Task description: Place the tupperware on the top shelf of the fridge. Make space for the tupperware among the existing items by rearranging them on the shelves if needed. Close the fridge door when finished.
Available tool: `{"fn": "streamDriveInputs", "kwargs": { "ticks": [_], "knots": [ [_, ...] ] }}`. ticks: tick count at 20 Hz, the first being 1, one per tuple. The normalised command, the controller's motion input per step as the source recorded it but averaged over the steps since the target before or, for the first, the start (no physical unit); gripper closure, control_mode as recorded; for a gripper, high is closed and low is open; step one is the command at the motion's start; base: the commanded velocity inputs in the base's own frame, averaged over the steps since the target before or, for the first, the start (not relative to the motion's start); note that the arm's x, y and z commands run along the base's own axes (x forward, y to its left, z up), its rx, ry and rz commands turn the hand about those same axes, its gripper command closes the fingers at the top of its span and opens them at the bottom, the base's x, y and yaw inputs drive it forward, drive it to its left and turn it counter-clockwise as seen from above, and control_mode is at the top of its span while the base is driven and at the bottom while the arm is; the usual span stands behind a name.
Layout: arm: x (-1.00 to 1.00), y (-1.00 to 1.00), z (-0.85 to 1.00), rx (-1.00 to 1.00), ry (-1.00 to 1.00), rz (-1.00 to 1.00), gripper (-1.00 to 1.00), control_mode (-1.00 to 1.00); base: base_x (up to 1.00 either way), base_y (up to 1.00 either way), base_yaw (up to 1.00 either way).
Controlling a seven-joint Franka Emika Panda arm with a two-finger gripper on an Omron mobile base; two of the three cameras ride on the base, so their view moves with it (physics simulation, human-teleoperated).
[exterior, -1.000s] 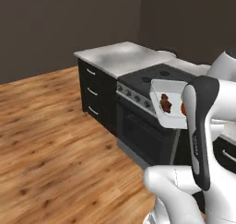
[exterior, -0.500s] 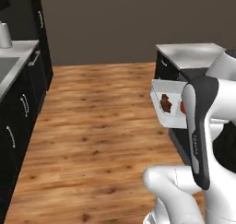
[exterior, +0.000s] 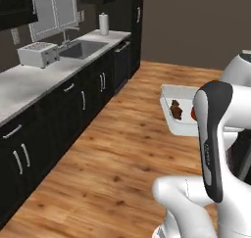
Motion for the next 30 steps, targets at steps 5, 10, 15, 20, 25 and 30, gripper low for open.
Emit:
{"fn": "streamDriveInputs", "kwargs": {
  "ticks": [5,10,15,20,25,30],
  "knots": [
    [0.0,0.0,0.0,0.0,0.0,0.0,1.0,1.0,-0.94,-0.23,0.86],
    [0.0,0.0,0.0,0.0,0.0,0.0,1.0,1.0,-0.2,0.0,1.0],
    [0.0,0.0,0.0,0.0,0.0,0.0,1.0,1.0,0.0,0.0,1.0],
    [0.0,0.0,0.0,0.0,0.0,0.0,1.0,1.0,0.0,0.0,1.0],
    [0.0,0.0,0.0,0.0,0.0,0.0,1.0,1.0,0.0,0.0,1.0],
    [0.0,0.0,0.0,0.0,0.0,0.0,1.0,1.0,0.0,-0.03,0.97]
  ]
}}
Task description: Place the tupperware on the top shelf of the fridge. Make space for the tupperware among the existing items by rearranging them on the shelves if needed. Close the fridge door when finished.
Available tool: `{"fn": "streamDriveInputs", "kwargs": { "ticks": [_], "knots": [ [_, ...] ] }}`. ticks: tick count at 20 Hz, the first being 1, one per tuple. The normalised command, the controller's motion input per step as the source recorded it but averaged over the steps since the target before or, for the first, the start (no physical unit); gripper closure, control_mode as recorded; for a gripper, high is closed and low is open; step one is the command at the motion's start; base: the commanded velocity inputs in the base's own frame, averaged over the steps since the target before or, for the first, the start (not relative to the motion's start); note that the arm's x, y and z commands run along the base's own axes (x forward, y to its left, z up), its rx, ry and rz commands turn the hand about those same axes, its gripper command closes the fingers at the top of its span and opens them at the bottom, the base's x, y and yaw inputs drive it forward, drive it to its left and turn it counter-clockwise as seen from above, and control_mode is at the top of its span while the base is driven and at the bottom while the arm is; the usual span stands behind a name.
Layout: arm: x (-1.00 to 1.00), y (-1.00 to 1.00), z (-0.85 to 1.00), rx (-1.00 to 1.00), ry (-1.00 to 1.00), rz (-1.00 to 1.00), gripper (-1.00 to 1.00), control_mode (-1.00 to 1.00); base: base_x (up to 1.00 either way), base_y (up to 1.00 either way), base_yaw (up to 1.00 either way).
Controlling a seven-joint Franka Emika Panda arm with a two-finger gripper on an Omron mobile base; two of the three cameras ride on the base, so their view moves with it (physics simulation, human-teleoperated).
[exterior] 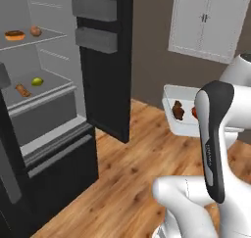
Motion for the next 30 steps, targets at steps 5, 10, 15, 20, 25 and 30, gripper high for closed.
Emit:
{"fn": "streamDriveInputs", "kwargs": {
  "ticks": [5,10,15,20,25,30],
  "knots": [
    [0.0,0.0,0.0,0.0,0.0,0.0,1.0,1.0,0.02,0.0,0.99],
    [0.0,0.0,0.0,0.0,0.0,0.0,1.0,1.0,0.41,-0.01,0.91],
    [0.0,0.0,0.0,0.0,0.0,0.0,1.0,1.0,0.48,-0.52,0.55],
    [0.0,0.0,0.0,0.0,0.0,0.0,1.0,1.0,0.28,-0.87,0.05],
    [0.0,0.0,0.0,0.0,0.0,0.0,1.0,1.0,0.4,-0.13,-0.09],
    [0.0,0.0,0.0,0.0,0.0,0.0,1.0,1.0,0.67,0.37,0.0]
  ]
}}
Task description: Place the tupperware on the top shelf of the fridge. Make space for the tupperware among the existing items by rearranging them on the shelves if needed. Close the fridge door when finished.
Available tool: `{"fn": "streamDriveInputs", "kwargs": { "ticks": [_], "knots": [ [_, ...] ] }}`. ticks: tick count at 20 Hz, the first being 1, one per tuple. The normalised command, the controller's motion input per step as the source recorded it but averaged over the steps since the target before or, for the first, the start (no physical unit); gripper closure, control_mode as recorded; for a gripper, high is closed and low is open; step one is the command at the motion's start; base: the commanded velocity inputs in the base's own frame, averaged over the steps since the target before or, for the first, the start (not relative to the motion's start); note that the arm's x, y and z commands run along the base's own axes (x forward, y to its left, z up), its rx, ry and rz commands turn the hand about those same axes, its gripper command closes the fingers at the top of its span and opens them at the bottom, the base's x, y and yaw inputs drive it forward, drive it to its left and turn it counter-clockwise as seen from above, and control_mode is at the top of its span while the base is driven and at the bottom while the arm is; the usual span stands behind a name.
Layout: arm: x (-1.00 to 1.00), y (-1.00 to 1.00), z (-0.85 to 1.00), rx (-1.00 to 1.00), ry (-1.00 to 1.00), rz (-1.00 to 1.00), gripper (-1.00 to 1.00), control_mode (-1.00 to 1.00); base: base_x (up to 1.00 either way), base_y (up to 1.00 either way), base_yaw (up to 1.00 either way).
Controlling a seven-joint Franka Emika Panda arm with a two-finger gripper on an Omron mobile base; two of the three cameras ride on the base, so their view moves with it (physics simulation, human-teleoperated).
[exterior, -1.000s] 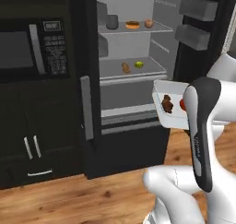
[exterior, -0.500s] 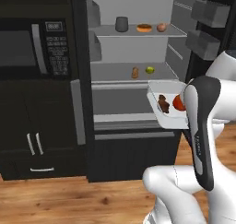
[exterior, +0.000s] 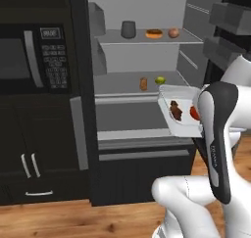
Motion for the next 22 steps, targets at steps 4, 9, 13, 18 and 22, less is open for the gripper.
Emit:
{"fn": "streamDriveInputs", "kwargs": {
  "ticks": [4,9,13,18,22],
  "knots": [
    [0.0,0.0,0.0,0.0,0.0,0.0,1.0,1.0,0.82,0.11,-0.04],
    [0.0,0.0,0.0,0.0,0.0,0.0,1.0,1.0,0.83,0.04,-0.1],
    [0.0,0.0,0.0,0.0,0.0,0.0,1.0,1.0,0.77,0.18,-0.12],
    [0.0,0.0,0.0,0.0,0.0,0.0,1.0,1.0,0.26,0.28,-0.07],
    [-0.13,0.41,0.0,-0.08,-0.15,0.0,1.0,-1.0,0.0,0.0,0.0]
  ]
}}
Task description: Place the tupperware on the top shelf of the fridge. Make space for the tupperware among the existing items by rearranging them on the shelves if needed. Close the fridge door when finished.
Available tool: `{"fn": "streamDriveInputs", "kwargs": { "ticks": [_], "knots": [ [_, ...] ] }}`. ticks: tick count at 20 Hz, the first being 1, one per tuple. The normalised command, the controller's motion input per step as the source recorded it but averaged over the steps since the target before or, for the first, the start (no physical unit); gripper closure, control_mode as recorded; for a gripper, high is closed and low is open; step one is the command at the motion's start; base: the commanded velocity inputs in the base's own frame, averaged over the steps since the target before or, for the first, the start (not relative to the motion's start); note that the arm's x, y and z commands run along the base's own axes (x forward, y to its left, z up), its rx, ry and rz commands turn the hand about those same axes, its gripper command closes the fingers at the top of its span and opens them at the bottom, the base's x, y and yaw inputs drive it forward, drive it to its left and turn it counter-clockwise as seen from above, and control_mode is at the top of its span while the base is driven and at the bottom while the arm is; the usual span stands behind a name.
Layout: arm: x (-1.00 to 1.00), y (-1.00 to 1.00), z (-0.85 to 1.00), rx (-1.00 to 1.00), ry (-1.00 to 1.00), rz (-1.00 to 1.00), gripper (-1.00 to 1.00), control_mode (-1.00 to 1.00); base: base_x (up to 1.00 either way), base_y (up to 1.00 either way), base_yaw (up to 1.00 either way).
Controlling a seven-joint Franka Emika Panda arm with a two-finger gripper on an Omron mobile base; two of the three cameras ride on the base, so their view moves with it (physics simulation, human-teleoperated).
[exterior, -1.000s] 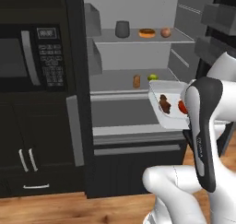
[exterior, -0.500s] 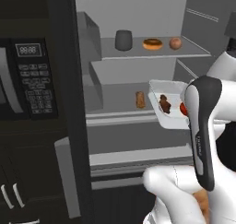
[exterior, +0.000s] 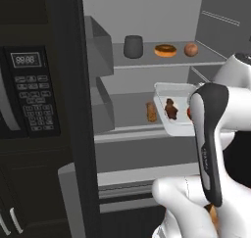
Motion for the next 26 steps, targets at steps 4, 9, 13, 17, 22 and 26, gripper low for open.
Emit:
{"fn": "streamDriveInputs", "kwargs": {
  "ticks": [4,9,13,17,22,26],
  "knots": [
    [-0.18,0.31,0.19,-0.04,-0.25,0.05,1.0,-1.0,0.0,0.0,0.0],
    [-0.03,0.0,0.67,0.01,-0.22,0.17,1.0,-1.0,0.0,0.0,0.0],
    [0.0,0.07,0.44,0.0,-0.01,0.21,1.0,-1.0,0.0,0.0,0.0],
    [0.03,0.34,0.06,0.0,0.06,0.11,1.0,-1.0,0.0,0.0,0.0],
    [0.4,0.27,0.06,0.04,0.06,0.0,1.0,-1.0,0.0,0.0,0.0],
    [0.41,0.03,0.04,0.15,0.0,0.0,1.0,-1.0,0.0,0.0,0.0]
  ]
}}
